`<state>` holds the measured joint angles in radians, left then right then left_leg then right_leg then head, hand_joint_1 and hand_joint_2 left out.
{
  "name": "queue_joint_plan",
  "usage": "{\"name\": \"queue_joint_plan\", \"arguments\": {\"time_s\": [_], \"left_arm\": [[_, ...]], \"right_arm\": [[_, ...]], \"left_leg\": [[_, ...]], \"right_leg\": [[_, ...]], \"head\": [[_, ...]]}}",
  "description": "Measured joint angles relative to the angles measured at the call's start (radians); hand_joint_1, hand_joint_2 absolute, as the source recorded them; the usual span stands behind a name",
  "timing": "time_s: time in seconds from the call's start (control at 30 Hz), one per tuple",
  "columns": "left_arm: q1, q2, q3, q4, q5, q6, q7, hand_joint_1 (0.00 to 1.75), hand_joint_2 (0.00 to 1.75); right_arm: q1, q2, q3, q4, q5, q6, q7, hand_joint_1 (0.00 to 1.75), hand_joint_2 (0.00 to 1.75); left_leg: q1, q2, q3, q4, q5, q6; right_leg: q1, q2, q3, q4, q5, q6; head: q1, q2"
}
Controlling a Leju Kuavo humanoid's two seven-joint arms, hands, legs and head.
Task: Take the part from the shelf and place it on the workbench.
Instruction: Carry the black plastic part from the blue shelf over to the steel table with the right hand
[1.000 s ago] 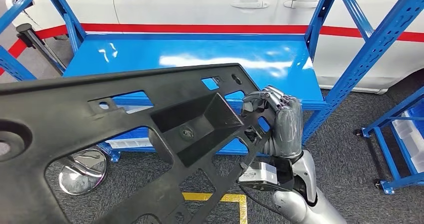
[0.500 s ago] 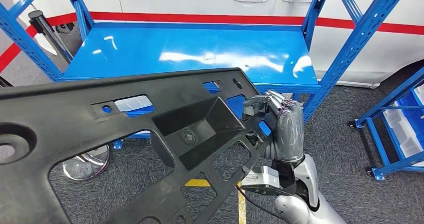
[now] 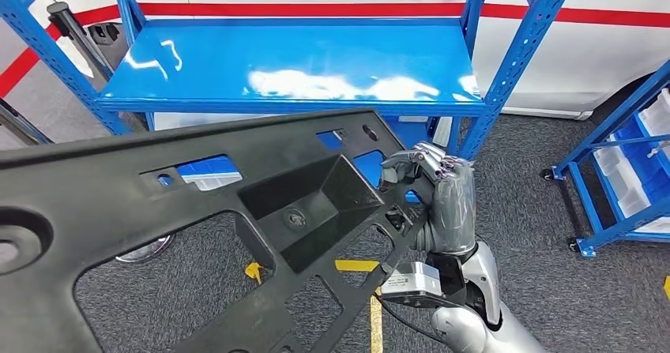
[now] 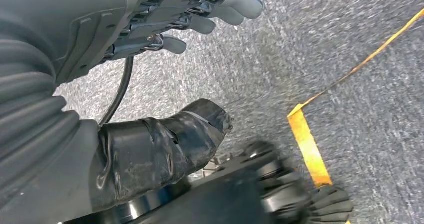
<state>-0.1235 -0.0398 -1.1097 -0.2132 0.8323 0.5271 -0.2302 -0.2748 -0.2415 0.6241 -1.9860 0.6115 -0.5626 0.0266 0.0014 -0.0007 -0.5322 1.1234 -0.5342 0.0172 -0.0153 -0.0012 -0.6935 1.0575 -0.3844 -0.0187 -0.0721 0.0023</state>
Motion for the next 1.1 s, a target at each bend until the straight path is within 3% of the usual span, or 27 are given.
{"name": "queue_joint_plan", "arguments": {"time_s": [0.07,0.13,0.17,0.2,0.23,0.3,0.33,0.37,0.4,0.43,0.47,0.53,0.57,0.63,0.67,0.73,0.8,0.83,0.87,0.9,0.93,1.0,1.03,1.1], "left_arm": [[-0.003,0.001,0.000,0.000,0.002,0.000,0.003,0.00,1.75],[-0.004,0.001,0.000,0.000,0.002,0.000,0.008,0.00,1.75],[-0.003,0.001,0.000,0.000,0.001,0.001,0.012,0.00,1.75],[-0.002,0.001,0.000,0.000,0.000,0.002,0.015,0.00,1.75],[-0.002,0.002,0.000,0.000,-0.001,0.003,0.017,0.00,1.75],[-0.002,0.002,0.000,0.000,0.000,0.003,0.018,0.00,1.75],[-0.002,0.002,0.000,0.000,0.000,0.003,0.018,0.00,1.75],[-0.001,0.002,0.000,0.000,0.000,0.002,0.018,0.00,1.75],[-0.001,0.002,0.000,0.000,-0.002,0.002,0.020,0.00,1.75],[-0.001,0.002,0.000,0.000,-0.005,0.003,0.026,0.00,1.75],[-0.002,0.002,0.000,0.000,-0.009,0.004,0.035,0.00,1.75],[-0.002,0.003,-0.002,0.000,-0.019,0.010,0.060,0.00,1.75],[-0.002,0.003,-0.004,0.000,-0.026,0.016,0.073,0.00,1.75],[-0.001,0.004,-0.010,0.000,-0.038,0.031,0.093,0.00,1.75],[0.000,0.004,-0.014,0.000,-0.043,0.037,0.100,0.00,1.75],[0.001,0.005,-0.019,0.000,-0.047,0.041,0.105,0.00,1.75],[0.001,0.005,-0.022,0.000,-0.048,0.044,0.106,0.00,1.75],[0.002,0.006,-0.023,0.000,-0.048,0.045,0.106,0.00,1.75],[0.002,0.006,-0.024,0.000,-0.048,0.045,0.107,0.00,1.75],[0.003,0.006,-0.024,0.000,-0.049,0.045,0.107,0.00,1.75],[0.003,0.006,-0.025,0.000,-0.050,0.045,0.108,0.00,1.75],[0.001,0.007,-0.027,0.000,-0.052,0.046,0.110,0.00,1.75],[-0.001,0.008,-0.029,0.000,-0.053,0.047,0.111,0.00,1.75],[-0.002,0.008,-0.033,0.000,-0.054,0.048,0.113,0.00,1.75]], "right_arm": [[0.001,0.000,0.000,0.000,-0.001,-0.003,0.000,1.75,1.75],[0.002,0.000,0.000,0.000,0.001,-0.005,-0.002,1.75,1.75],[0.004,-0.001,0.000,0.000,0.003,-0.006,-0.003,1.75,1.75],[0.005,-0.001,0.000,0.000,0.007,-0.007,-0.003,1.75,1.75],[0.007,-0.001,0.000,0.001,0.010,-0.008,-0.003,1.75,1.75],[0.010,-0.002,0.000,0.001,0.014,-0.010,-0.003,1.75,1.75],[0.011,-0.002,0.000,0.001,0.015,-0.010,-0.003,1.75,1.75],[0.013,-0.002,0.000,0.001,0.017,-0.011,-0.003,1.75,1.75],[0.014,-0.002,0.000,0.001,0.019,-0.011,-0.003,1.75,1.75],[0.014,-0.002,0.000,0.001,0.022,-0.011,-0.003,1.75,1.75],[0.015,-0.002,0.000,0.001,0.026,-0.011,-0.003,1.75,1.75],[0.015,-0.002,0.000,0.000,0.035,-0.011,-0.002,1.75,1.75],[0.014,-0.002,0.000,0.000,0.041,-0.011,-0.001,1.75,1.75],[0.015,-0.002,0.000,0.000,0.051,-0.012,0.001,1.75,1.75],[0.015,-0.002,0.000,0.000,0.054,-0.012,0.002,1.75,1.75],[0.016,-0.002,0.000,0.000,0.057,-0.012,0.003,1.75,1.75],[0.016,-0.002,0.000,0.000,0.058,-0.012,0.003,1.75,1.75],[0.017,-0.002,0.000,0.000,0.058,-0.012,0.004,1.75,1.75],[0.018,-0.002,0.000,0.000,0.058,-0.012,0.004,1.75,1.75],[0.019,-0.002,0.000,0.000,0.059,-0.012,0.005,1.75,1.75],[0.020,-0.002,0.000,0.000,0.060,-0.012,0.005,1.75,1.75],[0.020,-0.002,0.000,0.000,0.061,-0.012,0.006,1.75,1.75],[0.020,-0.002,0.000,0.000,0.061,-0.012,0.006,1.75,1.75],[0.020,-0.002,0.000,0.000,0.061,-0.012,0.006,1.75,1.75]], "left_leg": [[-0.008,-0.001,0.068,-0.108,-0.027,0.008],[-0.009,0.000,0.069,-0.136,-0.013,0.014],[-0.008,0.002,0.064,-0.143,0.002,0.019],[-0.005,0.005,0.055,-0.149,0.019,0.026],[-0.003,0.008,0.044,-0.153,0.034,0.032],[-0.006,0.010,0.011,-0.150,0.060,0.040],[-0.007,0.010,-0.008,-0.146,0.072,0.041],[-0.008,0.011,-0.028,-0.140,0.083,0.040],[-0.007,0.011,-0.049,-0.132,0.092,0.037],[-0.007,0.011,-0.070,-0.121,0.100,0.035],[-0.007,0.011,-0.089,-0.110,0.105,0.031],[-0.008,0.010,-0.116,-0.089,0.113,0.022],[-0.009,0.010,-0.123,-0.084,0.118,0.016],[-0.008,0.008,-0.128,-0.083,0.131,0.002],[-0.005,0.007,-0.133,-0.079,0.128,-0.004],[0.000,0.005,-0.156,-0.029,0.078,-0.018],[0.004,0.005,-0.198,0.088,-0.002,-0.030],[0.007,0.005,-0.214,0.144,-0.026,-0.034],[0.009,0.005,-0.218,0.175,-0.033,-0.037],[0.010,0.006,-0.203,0.170,-0.021,-0.038],[0.011,0.009,-0.168,0.125,0.003,-0.038],[0.007,0.033,-0.076,-0.015,0.041,-0.033],[0.002,0.044,-0.046,-0.066,0.051,-0.025],[-0.007,0.049,-0.034,-0.101,0.054,-0.010]], "right_leg": [[-0.002,-0.002,-0.002,-0.008,0.021,0.011],[-0.004,-0.002,0.000,-0.022,0.042,0.024],[-0.004,-0.002,-0.003,-0.021,0.035,0.029],[-0.003,-0.001,-0.009,-0.005,0.008,0.032],[-0.002,0.000,-0.020,0.030,-0.038,0.034],[-0.003,0.000,-0.041,0.148,-0.143,0.038],[-0.004,0.000,-0.047,0.208,-0.167,0.041],[-0.004,0.000,-0.043,0.249,-0.164,0.043],[-0.005,0.000,-0.025,0.257,-0.138,0.045],[-0.006,0.000,0.009,0.234,-0.108,0.046],[-0.008,0.000,0.057,0.181,-0.097,0.046],[-0.004,0.000,0.148,0.053,-0.125,0.041],[-0.002,0.001,0.170,0.012,-0.145,0.035],[0.002,-0.001,0.173,-0.009,-0.144,0.019],[0.001,-0.003,0.169,-0.011,-0.136,0.011],[-0.003,-0.007,0.157,-0.016,-0.119,-0.004],[-0.004,-0.013,0.140,-0.015,-0.106,-0.010],[-0.003,-0.017,0.131,-0.015,-0.101,-0.010],[-0.003,-0.022,0.124,-0.014,-0.096,-0.009],[-0.004,-0.027,0.118,-0.013,-0.093,-0.008],[-0.004,-0.033,0.114,-0.011,-0.090,-0.006],[-0.003,-0.047,0.112,-0.010,-0.087,0.000],[-0.002,-0.055,0.113,-0.011,-0.085,0.004],[0.000,-0.071,0.114,-0.016,-0.080,0.015]], "head": [[-0.001,0.000],[-0.003,0.000],[-0.004,0.000],[-0.002,0.000],[0.000,0.000],[0.004,0.000],[0.004,0.000],[0.005,0.000],[0.005,0.000],[0.005,0.000],[0.006,0.000],[0.006,0.000],[0.007,0.000],[0.009,0.000],[0.009,0.000],[0.007,0.000],[0.005,0.000],[0.005,0.000],[0.005,0.000],[0.004,0.000],[0.005,0.000],[0.004,0.000],[0.006,0.000],[0.006,0.000]]}}
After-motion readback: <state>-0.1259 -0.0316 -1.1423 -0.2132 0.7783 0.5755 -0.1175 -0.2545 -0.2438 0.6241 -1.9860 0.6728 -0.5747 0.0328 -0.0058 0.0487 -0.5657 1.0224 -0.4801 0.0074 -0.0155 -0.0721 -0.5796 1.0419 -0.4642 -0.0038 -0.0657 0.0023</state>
